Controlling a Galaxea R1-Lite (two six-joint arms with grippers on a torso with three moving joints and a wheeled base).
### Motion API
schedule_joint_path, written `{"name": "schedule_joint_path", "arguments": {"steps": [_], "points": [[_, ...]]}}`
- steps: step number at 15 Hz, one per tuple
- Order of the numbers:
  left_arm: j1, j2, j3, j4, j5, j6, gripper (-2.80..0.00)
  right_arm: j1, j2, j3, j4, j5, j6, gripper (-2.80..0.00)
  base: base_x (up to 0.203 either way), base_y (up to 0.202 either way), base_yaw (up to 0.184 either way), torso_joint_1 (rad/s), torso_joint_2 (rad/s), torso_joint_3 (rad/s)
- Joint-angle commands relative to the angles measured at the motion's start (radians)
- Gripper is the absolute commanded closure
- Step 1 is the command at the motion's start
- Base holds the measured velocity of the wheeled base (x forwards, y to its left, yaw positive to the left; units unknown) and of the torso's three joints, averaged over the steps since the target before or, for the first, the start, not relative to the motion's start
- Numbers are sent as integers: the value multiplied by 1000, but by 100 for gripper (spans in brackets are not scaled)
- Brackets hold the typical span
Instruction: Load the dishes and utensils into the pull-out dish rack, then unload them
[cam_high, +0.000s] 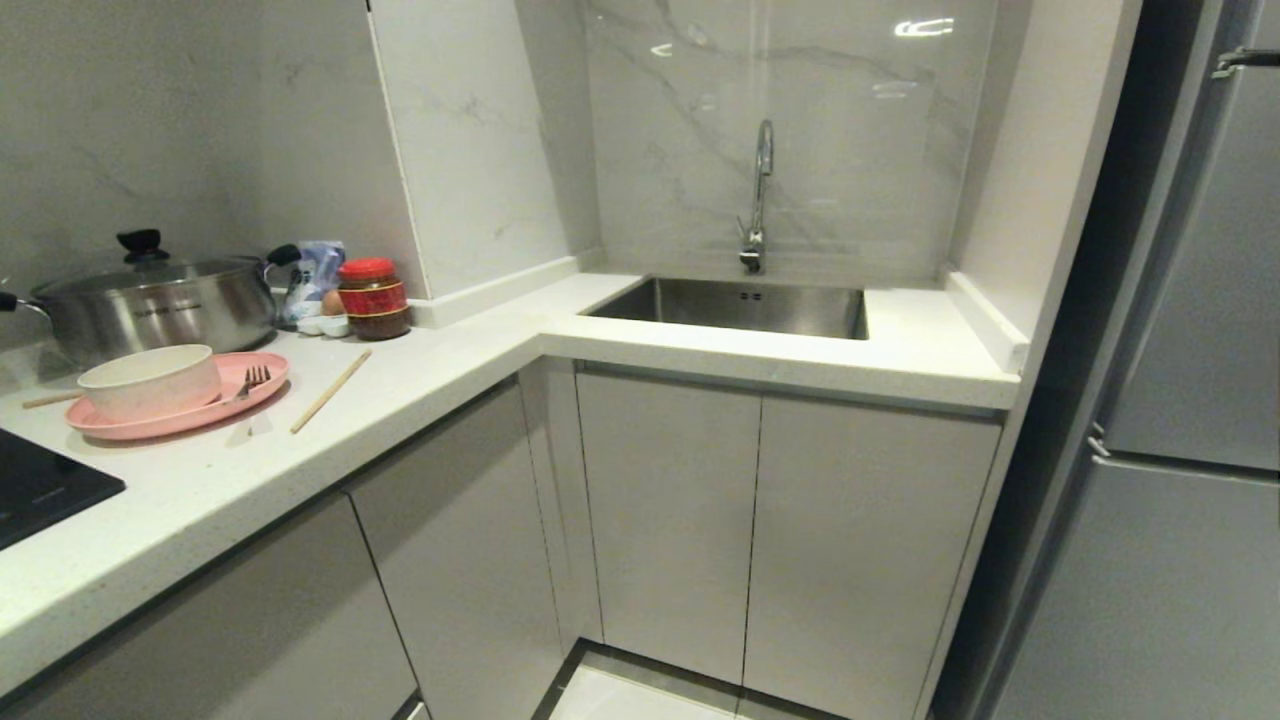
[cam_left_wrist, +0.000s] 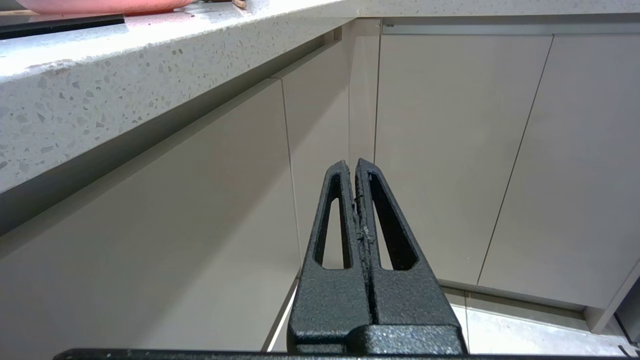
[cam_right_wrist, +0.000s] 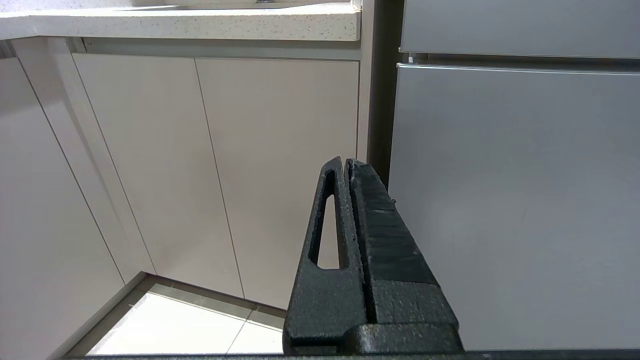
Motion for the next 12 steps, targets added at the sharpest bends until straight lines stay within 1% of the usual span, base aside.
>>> {"name": "schedule_joint_path", "arguments": {"steps": [1, 12], "points": [[0, 1, 12, -1, 0, 0, 0, 0, 1, 26, -1, 0, 0, 0, 0, 0, 0, 0, 0, 0], [0, 1, 12, -1, 0, 0, 0, 0, 1, 26, -1, 0, 1, 0, 0, 0, 0, 0, 0, 0]]}}
